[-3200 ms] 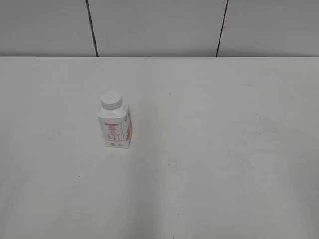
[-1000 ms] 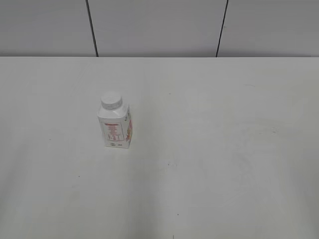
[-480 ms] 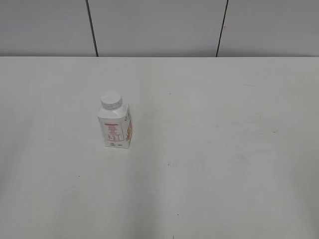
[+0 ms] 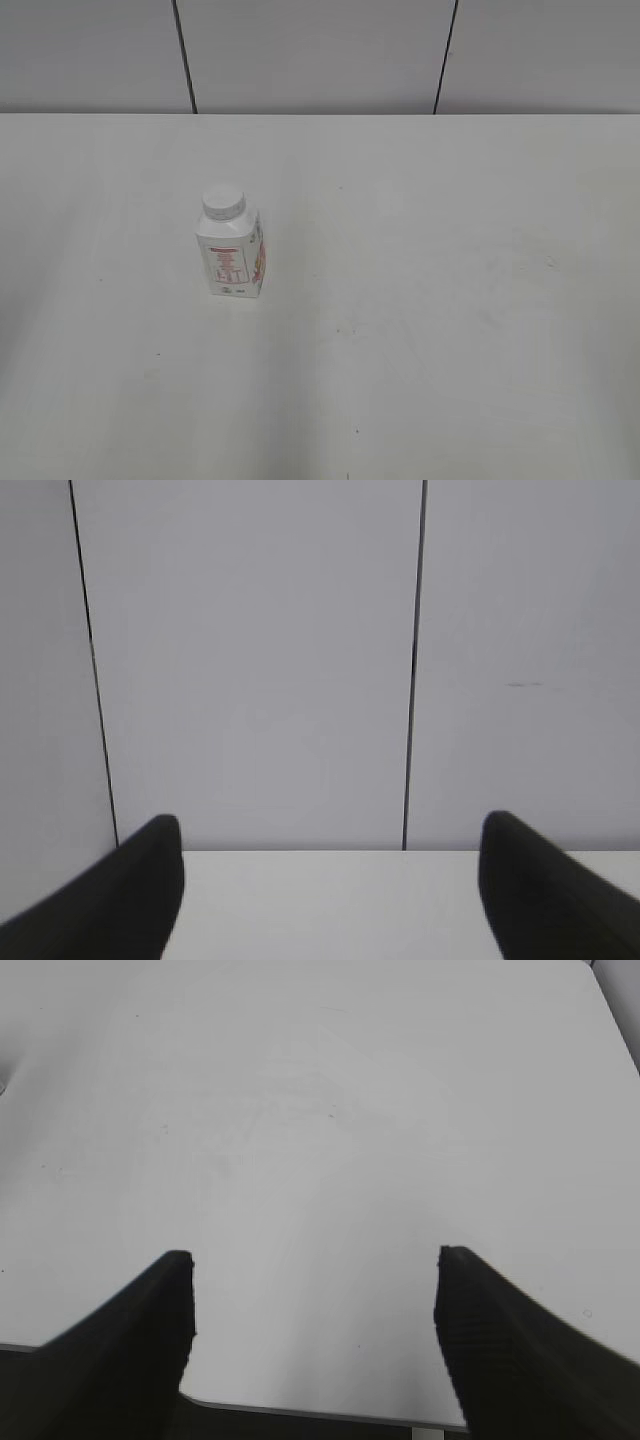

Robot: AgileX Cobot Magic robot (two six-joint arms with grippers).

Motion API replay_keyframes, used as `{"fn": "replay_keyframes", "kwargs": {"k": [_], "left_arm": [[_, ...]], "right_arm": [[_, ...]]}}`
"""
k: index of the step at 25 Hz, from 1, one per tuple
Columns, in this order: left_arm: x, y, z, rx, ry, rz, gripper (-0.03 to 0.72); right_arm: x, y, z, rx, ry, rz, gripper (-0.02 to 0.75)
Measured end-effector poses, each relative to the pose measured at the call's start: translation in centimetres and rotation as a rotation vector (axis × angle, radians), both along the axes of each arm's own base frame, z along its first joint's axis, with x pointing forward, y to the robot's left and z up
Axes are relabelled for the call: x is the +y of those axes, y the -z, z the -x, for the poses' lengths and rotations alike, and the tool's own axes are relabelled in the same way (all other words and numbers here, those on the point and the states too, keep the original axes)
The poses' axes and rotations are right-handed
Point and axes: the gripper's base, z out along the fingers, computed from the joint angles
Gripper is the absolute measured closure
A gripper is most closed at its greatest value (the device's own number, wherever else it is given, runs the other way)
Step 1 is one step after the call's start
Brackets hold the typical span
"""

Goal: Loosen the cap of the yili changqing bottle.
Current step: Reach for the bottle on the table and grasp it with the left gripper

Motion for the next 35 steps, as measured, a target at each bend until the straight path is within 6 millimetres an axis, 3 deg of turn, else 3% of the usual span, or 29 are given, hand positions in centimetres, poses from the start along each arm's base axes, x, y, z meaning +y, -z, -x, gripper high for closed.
{"fn": "replay_keyframes", "kwargs": {"k": [12, 20, 27, 35], "left_arm": [[0.1, 3.3, -6.2, 0.148, 0.006, 0.003, 0.159], [-0.1, 5.5, -8.5, 0.221, 0.027, -0.028, 0.176], [-0.9, 8.5, -10.4, 0.325, 0.130, -0.090, 0.176], [-3.0, 13.0, -12.2, 0.395, 0.395, -0.119, 0.177]], "right_arm": [[0.0, 0.0, 0.0, 0.000, 0.000, 0.000, 0.152], [0.0, 0.0, 0.0, 0.000, 0.000, 0.000, 0.152], [0.0, 0.0, 0.0, 0.000, 0.000, 0.000, 0.152], [0.0, 0.0, 0.0, 0.000, 0.000, 0.000, 0.152]]}}
